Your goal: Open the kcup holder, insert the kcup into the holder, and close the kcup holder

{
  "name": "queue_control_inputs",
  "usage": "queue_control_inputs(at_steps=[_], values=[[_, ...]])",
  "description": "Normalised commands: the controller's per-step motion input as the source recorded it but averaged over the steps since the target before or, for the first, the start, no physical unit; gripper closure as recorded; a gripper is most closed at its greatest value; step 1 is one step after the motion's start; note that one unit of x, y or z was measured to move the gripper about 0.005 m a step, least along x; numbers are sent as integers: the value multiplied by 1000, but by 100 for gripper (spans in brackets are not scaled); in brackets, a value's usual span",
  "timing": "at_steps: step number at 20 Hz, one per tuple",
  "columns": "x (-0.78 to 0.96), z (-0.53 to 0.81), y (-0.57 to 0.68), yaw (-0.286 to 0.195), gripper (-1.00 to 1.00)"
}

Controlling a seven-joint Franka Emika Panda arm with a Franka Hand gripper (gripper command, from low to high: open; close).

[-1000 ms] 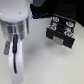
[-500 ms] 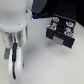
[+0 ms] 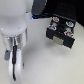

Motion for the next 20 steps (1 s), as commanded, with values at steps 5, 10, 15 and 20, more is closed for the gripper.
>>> queue_control_inputs(at_steps=[5, 10, 15, 20], values=[[45, 303, 7, -35, 100], [28, 690, 256, -51, 100], [8, 820, 431, -20, 100], [2, 716, 583, 27, 100]])
